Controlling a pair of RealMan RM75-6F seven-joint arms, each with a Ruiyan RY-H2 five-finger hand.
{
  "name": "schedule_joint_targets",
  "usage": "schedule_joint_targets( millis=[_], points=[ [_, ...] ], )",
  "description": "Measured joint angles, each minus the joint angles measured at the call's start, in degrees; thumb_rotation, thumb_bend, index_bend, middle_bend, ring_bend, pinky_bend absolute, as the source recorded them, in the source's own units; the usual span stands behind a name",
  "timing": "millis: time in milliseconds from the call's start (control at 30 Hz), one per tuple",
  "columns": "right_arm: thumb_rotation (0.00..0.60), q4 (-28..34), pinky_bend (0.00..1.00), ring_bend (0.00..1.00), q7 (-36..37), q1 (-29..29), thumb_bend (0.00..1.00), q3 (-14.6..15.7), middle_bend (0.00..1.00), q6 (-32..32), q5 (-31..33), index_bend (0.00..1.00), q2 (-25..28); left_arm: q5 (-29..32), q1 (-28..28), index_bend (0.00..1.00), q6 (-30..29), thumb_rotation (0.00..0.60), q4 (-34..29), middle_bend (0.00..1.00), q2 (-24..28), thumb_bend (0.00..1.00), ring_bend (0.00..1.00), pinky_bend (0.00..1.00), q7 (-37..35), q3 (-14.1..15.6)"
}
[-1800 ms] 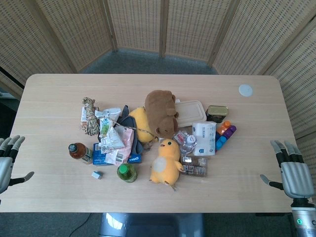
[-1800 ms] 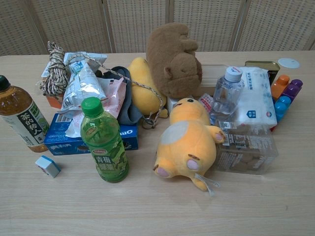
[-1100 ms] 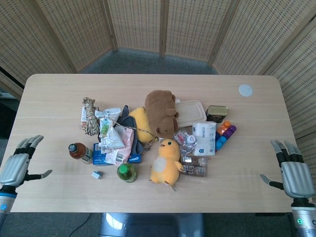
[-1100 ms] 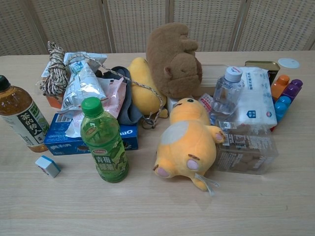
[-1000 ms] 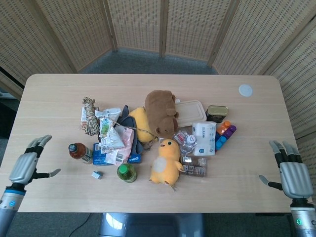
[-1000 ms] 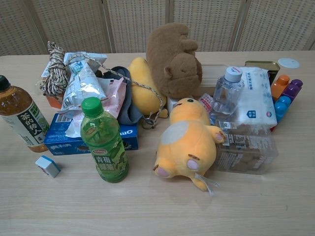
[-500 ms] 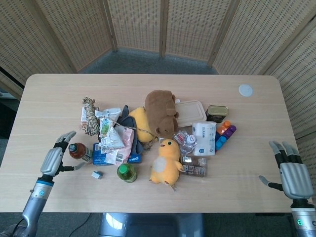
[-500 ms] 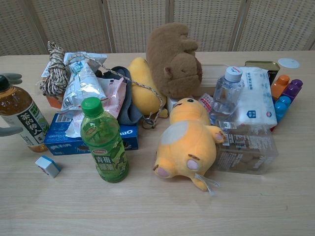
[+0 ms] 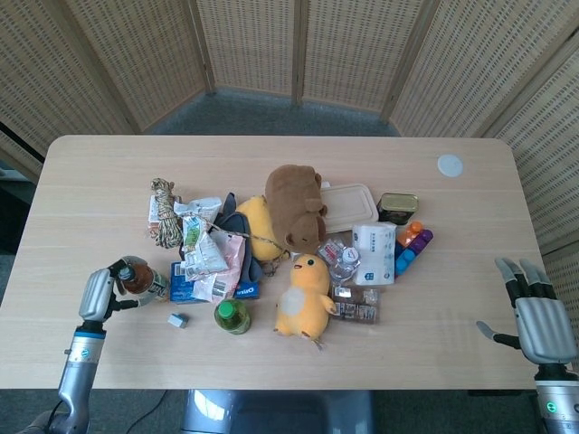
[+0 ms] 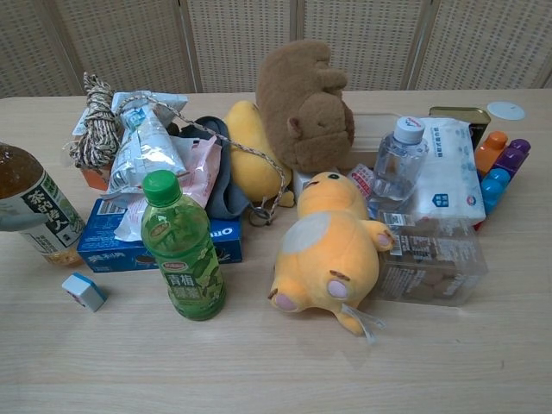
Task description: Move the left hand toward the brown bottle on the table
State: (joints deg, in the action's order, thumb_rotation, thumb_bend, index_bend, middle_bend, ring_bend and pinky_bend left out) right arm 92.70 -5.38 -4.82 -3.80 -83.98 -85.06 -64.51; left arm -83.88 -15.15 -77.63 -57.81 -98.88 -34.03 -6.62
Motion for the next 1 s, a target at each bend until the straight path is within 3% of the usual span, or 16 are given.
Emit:
schedule_joint_targets(
  millis=[200,633,767,1000],
  points=[
    [0.535,0.24,0.00,0.00,-0.67,0.13,0.00,0.11,0.00,-0.06,0.11,0.00,-0.06,-1.61,0.01,0.86,-3.82,0.600,-6.93,0.81,3.48,0.24,0.76,0.72,0.31,-0.96],
    [0.533,0.81,0.00,0.00,-1.24,0.11,0.00,0.22,0.00,0.31,0.35,0.00,-0.03,-6.24,-0.61,0.86,-11.58,0.600,-36.53,0.82,20.70,0.24,0.76,0.71,11.25,-5.87],
    [0.525,1.16,0.00,0.00,-1.07,0.23,0.00,0.21,0.00,0.10,0.32,0.00,0.25,-6.02,-0.81,0.86,-12.83,0.600,-40.79,0.82,23.98,0.24,0.76,0.71,13.98,-7.92],
    [0.531,1.27,0.00,0.00,-0.96,0.26,0.00,0.15,0.00,0.09,0.42,0.00,0.37,-5.91,-1.20,0.86,-13.53,0.600,-43.20,0.82,25.05,0.24,0.76,0.71,15.76,-8.59]
  ],
)
